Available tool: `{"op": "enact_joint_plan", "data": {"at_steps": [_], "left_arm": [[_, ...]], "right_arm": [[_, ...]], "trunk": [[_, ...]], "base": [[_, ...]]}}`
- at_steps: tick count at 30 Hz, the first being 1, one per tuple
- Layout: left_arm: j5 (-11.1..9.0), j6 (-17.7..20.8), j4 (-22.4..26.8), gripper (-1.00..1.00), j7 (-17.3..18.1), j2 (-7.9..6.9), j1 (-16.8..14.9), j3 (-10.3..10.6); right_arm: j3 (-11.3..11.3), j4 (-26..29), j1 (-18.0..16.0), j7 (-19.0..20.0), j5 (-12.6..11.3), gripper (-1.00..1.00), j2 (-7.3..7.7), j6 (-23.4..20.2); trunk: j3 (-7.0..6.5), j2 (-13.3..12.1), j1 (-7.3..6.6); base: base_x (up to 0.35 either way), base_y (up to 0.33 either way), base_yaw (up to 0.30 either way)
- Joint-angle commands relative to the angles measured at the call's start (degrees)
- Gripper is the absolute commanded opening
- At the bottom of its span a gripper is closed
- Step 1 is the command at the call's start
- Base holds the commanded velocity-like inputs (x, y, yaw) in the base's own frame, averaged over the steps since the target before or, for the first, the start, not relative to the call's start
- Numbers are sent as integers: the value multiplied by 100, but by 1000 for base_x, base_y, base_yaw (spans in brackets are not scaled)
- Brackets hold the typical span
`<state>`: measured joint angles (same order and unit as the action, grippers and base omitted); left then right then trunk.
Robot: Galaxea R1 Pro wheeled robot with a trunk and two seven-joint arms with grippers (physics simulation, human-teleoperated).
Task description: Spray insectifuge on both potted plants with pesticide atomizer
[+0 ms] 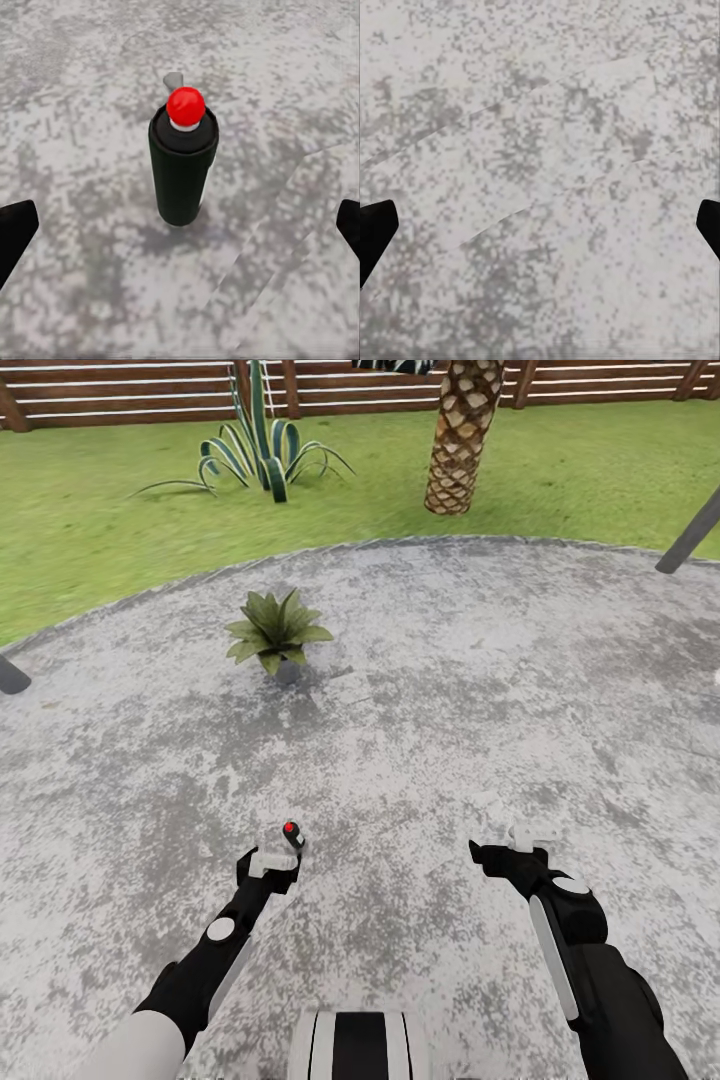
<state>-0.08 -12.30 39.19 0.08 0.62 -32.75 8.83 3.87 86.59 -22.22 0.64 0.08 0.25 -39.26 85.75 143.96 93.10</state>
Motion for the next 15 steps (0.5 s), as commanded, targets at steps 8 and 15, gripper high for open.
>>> {"op": "enact_joint_plan", "data": {"at_steps": [8, 15], "left_arm": [[-14, -29, 2, 100, 1, 0, 4, -12], [-12, -52, 9, 100, 1, 0, 9, -16]], "right_arm": [[2, 7, -2, 7, 1, 100, 1, -29], [7, 7, -2, 7, 1, 100, 1, -29]], "trunk": [[186, 12, 19], [208, 14, 22]], "base": [[0, 0, 0], [0, 0, 0]]}}
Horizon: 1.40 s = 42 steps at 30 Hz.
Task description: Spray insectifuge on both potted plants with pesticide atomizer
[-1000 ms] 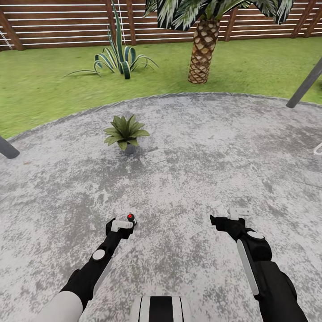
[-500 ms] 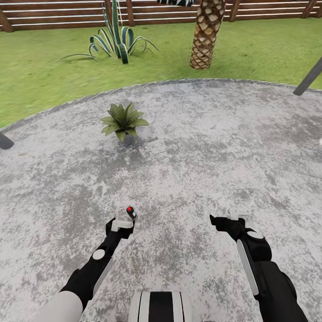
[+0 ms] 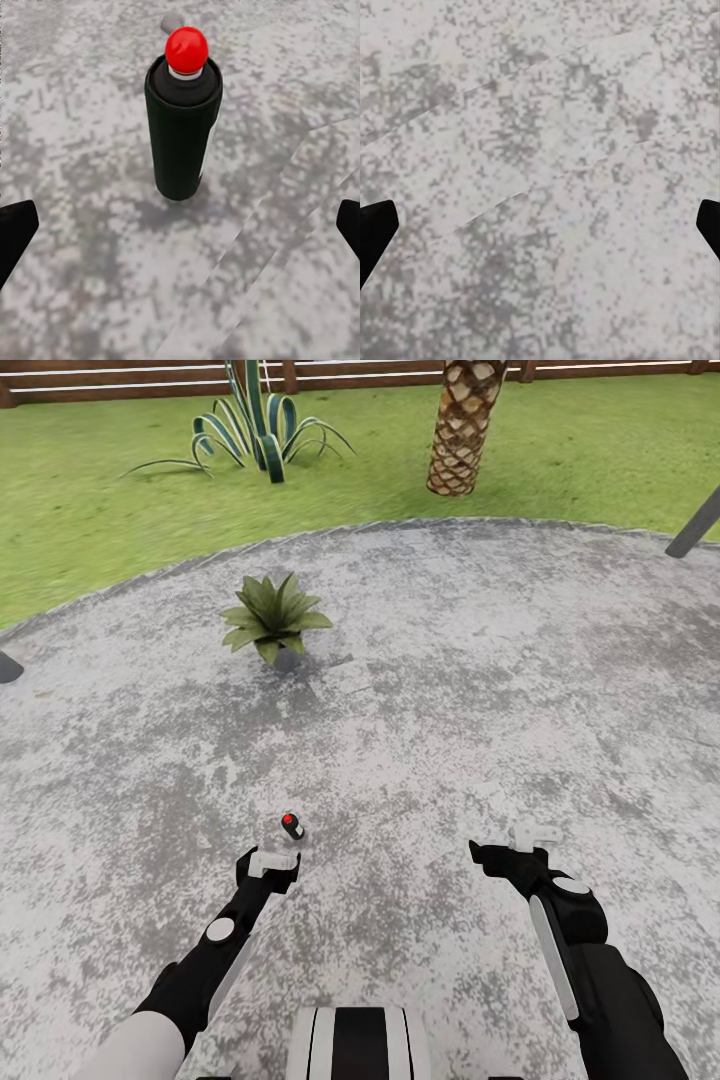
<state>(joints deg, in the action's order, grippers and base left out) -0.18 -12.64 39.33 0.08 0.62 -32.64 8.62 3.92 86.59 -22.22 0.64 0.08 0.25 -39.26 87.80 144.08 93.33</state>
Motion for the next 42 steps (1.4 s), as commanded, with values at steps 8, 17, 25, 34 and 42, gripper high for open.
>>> {"op": "enact_joint_plan", "data": {"at_steps": [8, 17, 25, 34, 42], "left_arm": [[3, -19, 6, 100, 1, 0, 3, 12], [9, -19, -1, 100, 1, 0, 3, 16], [2, -19, 13, 100, 1, 0, 3, 8], [7, -19, 6, 100, 1, 0, 3, 26], [9, -19, 6, 100, 1, 0, 3, 25]], "right_arm": [[-5, 6, -2, 7, 1, 100, 1, -29], [-2, 7, -2, 7, 1, 100, 1, -29], [-6, 7, -2, 7, 1, 100, 1, -29], [-6, 7, -2, 7, 1, 100, 1, -29], [-6, 7, -2, 7, 1, 100, 1, -29]], "trunk": [[3, 1, -1], [3, 1, -1], [3, 1, -1], [3, 1, -1], [3, 1, -1]], "base": [[0, 0, 0], [56, 0, 0], [132, 0, 0], [101, 0, 0], [34, 0, 0]]}}
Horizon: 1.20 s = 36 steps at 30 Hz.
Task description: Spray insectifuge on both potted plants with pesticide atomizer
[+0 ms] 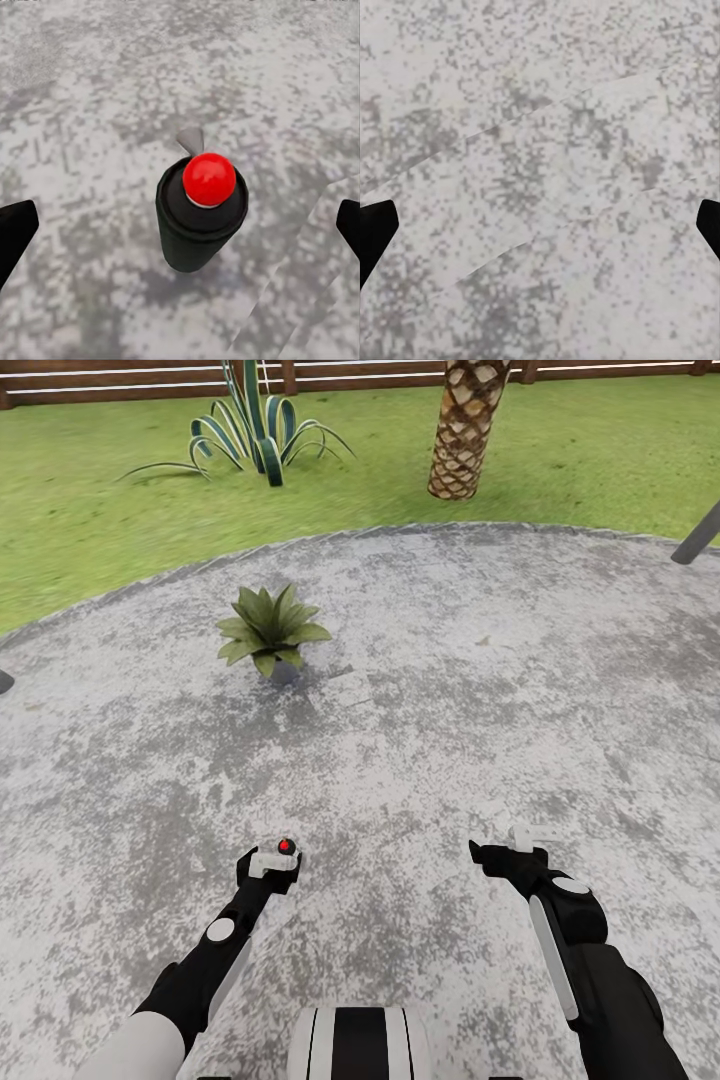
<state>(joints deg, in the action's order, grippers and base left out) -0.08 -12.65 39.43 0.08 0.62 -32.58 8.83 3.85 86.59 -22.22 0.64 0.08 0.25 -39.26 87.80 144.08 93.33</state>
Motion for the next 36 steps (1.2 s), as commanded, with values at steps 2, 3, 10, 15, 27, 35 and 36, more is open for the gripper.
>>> {"op": "enact_joint_plan", "data": {"at_steps": [2, 3, 10, 15, 27, 35, 36], "left_arm": [[-1, -18, -10, 100, 1, 0, -3, 6], [-1, -18, -12, 100, 1, 0, -3, 9], [-1, -18, -12, 100, 1, 0, -3, 13], [-1, -18, -14, 100, 1, 0, -3, 13], [-1, -18, -16, 100, 1, 0, -3, 16], [-1, -18, -10, 100, 1, 0, -3, 14], [-1, -18, -8, 100, 1, 0, -3, 13]], "right_arm": [[2, 7, -2, 7, 1, 100, 1, -29], [2, 7, -2, 7, 1, 100, 1, -29], [2, 7, -2, 7, 1, 100, 1, -29], [2, 7, -2, 7, 1, 100, 1, -29], [2, 7, 0, 7, 1, 100, 1, -29], [2, 7, -2, 7, 1, 100, 1, -29], [2, 7, -2, 7, 1, 100, 1, -29]], "trunk": [[3, 1, -1], [3, 1, -1], [3, 1, -1], [12, 1, -1], [39, 1, -1], [40, 1, -1], [40, 1, -1]], "base": [[3, 0, 0], [65, 0, 0], [117, -17, 0], [13, -3, 0], [0, 0, 0], [38, -21, 0], [10, -6, 0]]}}
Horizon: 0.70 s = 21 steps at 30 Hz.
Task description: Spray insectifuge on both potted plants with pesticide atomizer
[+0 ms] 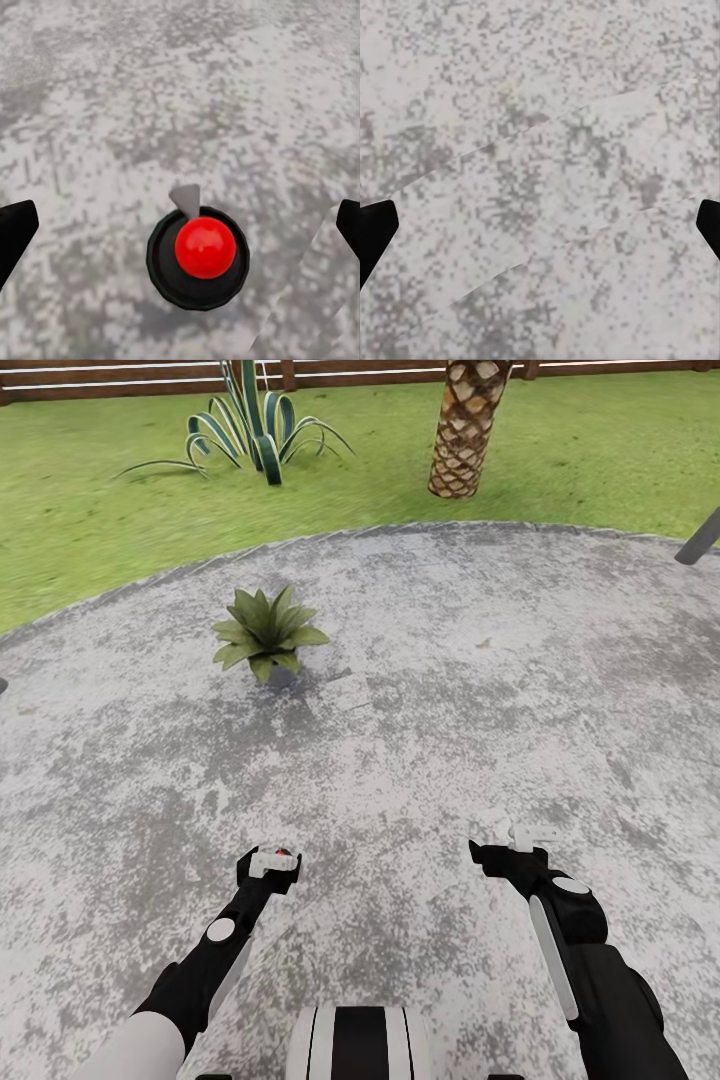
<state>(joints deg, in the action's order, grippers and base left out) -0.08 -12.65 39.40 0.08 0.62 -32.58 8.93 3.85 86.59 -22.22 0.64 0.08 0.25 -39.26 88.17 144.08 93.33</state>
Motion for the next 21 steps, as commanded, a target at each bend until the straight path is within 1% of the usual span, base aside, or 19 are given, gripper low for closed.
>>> {"op": "enact_joint_plan", "data": {"at_steps": [1, 21], "left_arm": [[-1, -18, -6, 100, 1, 0, -3, 4], [-1, -18, -11, 100, 1, 0, -3, -5]], "right_arm": [[2, 7, -2, 7, 1, 100, 1, -29], [-2, 7, -2, 7, 1, 100, 1, -29]], "trunk": [[3, 1, -1], [53, 1, -1]], "base": [[8, -5, 0], [1, 0, 5]]}}
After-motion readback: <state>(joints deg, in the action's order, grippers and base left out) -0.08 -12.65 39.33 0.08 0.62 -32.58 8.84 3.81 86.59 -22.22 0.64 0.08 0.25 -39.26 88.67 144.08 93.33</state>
